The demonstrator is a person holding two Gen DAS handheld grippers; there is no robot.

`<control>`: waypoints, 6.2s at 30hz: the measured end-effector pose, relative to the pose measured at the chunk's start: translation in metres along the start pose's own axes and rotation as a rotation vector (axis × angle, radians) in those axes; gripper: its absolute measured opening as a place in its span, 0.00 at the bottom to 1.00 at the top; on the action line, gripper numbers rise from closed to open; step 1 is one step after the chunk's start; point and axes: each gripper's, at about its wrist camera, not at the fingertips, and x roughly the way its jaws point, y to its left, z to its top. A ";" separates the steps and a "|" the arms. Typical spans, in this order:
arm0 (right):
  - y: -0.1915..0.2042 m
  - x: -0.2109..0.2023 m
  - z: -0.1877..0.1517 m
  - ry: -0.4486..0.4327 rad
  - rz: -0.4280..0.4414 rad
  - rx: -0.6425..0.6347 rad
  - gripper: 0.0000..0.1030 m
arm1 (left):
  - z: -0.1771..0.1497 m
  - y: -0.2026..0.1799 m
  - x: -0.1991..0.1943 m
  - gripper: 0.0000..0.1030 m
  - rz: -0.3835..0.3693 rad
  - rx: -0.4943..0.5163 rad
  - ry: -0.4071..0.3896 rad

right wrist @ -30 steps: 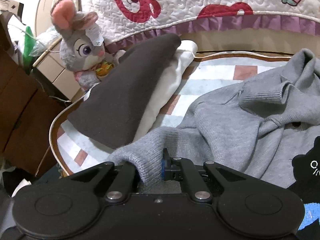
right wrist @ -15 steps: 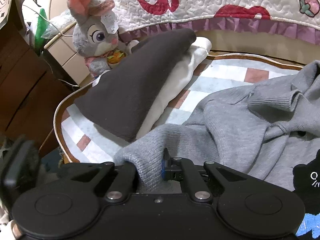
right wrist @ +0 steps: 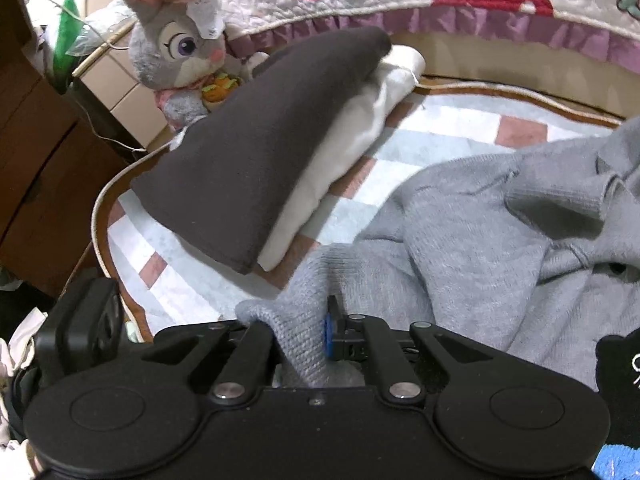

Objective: Fold clothes

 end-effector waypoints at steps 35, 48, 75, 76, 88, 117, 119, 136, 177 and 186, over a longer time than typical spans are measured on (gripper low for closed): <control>-0.130 0.003 -0.008 -0.095 -0.032 0.571 0.79 | -0.018 -0.035 -0.065 0.07 0.233 0.091 -0.186; -0.109 -0.028 0.010 -0.379 -0.281 0.307 0.03 | -0.036 -0.016 -0.160 0.00 0.383 0.040 -0.351; 0.027 -0.081 -0.060 -0.179 -0.093 -0.328 0.60 | -0.018 0.025 -0.049 0.02 -0.305 -0.280 -0.150; 0.029 -0.076 -0.063 -0.169 -0.092 -0.334 0.60 | -0.017 0.023 -0.050 0.02 -0.311 -0.275 -0.156; -0.001 -0.034 -0.044 -0.175 -0.236 -0.160 0.09 | -0.016 0.000 -0.061 0.07 -0.076 -0.010 -0.226; -0.063 -0.078 -0.057 -0.220 0.085 0.134 0.60 | -0.017 -0.028 -0.015 0.02 0.099 0.108 -0.051; -0.080 -0.082 -0.046 -0.265 -0.008 0.227 0.78 | -0.020 -0.034 -0.033 0.01 0.139 0.128 -0.078; -0.153 -0.068 -0.008 -0.406 -0.311 0.263 0.04 | -0.024 0.034 -0.097 0.00 0.379 -0.062 -0.110; -0.055 -0.071 -0.050 -0.172 -0.458 -0.161 0.09 | 0.051 -0.035 0.008 0.31 -0.137 0.300 -0.072; -0.120 -0.062 -0.039 -0.183 -0.339 0.119 0.69 | 0.097 -0.020 0.056 0.52 -0.233 0.106 -0.041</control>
